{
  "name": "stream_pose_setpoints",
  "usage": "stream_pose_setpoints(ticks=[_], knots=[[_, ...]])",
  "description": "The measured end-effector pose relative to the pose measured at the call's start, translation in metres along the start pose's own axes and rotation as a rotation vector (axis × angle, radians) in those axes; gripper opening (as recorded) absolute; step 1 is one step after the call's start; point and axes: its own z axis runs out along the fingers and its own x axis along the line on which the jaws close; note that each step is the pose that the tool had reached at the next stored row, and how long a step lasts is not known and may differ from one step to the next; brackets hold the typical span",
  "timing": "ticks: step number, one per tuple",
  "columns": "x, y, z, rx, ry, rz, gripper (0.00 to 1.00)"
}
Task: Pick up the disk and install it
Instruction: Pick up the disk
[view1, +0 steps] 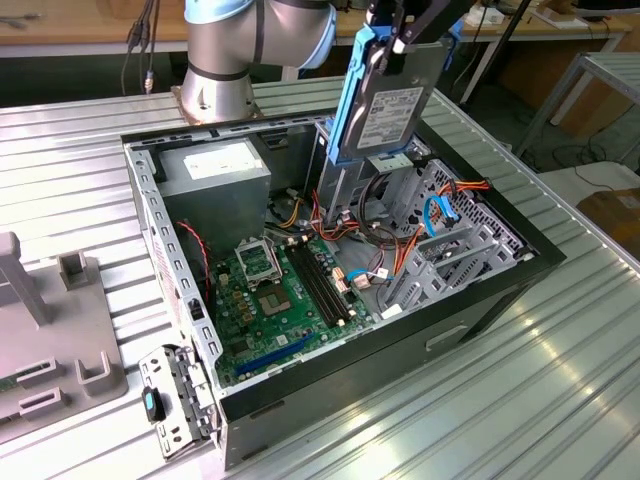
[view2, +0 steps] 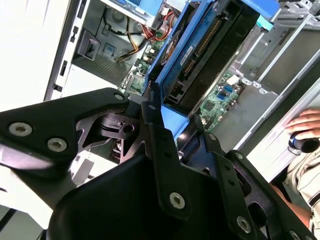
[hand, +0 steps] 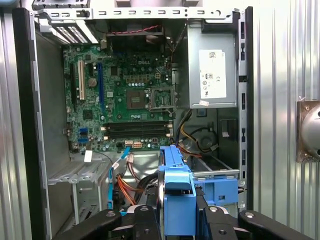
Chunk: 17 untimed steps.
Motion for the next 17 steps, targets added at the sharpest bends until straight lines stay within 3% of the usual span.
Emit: stream_pose_setpoints(ticks=[4, 9, 14, 17], knots=[[-0.0004, -0.0076, 0.0003, 0.0, 0.0, 0.0, 0.37], [-0.0005, -0.0094, 0.0004, 0.0, 0.0, 0.0, 0.37], [-0.0012, -0.0228, 0.001, 0.0, 0.0, 0.0, 0.37], [-0.0012, -0.0228, 0.001, 0.0, 0.0, 0.0, 0.37]])
